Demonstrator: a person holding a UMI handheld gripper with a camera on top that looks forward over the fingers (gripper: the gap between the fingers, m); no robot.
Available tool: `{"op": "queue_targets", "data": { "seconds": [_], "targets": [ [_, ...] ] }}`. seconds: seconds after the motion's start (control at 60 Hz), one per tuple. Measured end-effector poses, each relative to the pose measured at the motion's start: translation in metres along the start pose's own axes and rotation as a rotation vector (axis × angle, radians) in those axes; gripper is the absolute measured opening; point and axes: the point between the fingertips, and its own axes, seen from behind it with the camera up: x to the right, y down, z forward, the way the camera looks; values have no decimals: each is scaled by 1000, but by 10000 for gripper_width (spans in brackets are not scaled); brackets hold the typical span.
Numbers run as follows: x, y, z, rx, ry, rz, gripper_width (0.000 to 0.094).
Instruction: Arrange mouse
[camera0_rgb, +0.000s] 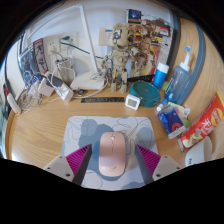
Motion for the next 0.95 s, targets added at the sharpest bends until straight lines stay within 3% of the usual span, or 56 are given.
{"op": "queue_targets", "data": {
  "seconds": [0.333, 0.583, 0.95],
  "targets": [
    [-15, -68, -153, 156, 66, 46, 857],
    [-56, -76, -253, 256, 51, 61, 858],
    [-87, -29, -285, 232, 76, 48, 854]
  ]
}}
